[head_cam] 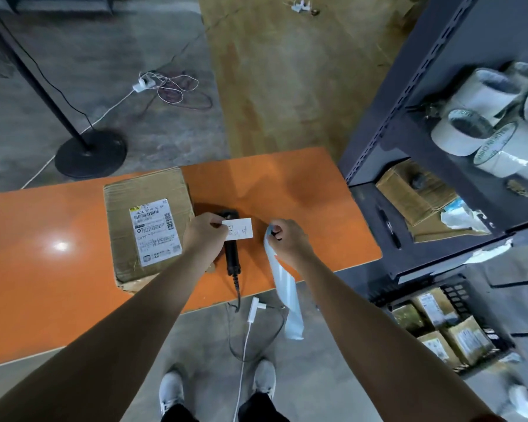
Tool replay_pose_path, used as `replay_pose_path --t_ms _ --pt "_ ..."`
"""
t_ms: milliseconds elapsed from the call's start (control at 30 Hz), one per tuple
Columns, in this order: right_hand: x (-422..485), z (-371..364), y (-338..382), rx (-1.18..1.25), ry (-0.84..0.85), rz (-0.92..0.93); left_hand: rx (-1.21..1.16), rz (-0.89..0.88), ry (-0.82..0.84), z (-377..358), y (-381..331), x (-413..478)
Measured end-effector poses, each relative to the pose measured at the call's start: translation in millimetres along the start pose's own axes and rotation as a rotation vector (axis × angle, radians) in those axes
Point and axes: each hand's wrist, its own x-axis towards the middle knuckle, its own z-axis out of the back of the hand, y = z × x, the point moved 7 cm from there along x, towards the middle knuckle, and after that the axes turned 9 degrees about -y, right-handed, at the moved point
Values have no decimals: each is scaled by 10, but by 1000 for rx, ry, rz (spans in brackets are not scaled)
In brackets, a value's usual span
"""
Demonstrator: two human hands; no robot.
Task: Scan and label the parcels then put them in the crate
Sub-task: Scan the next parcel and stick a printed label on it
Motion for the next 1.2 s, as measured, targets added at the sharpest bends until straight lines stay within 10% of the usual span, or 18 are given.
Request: replay_pose_path --t_ms 767,1200 --pt "-273 -478 1596 505 264 10 -281 125 -121 1126 522 172" --pt "-263 -727 1784 333 225 -1 -348 148 -124 1319 776 172"
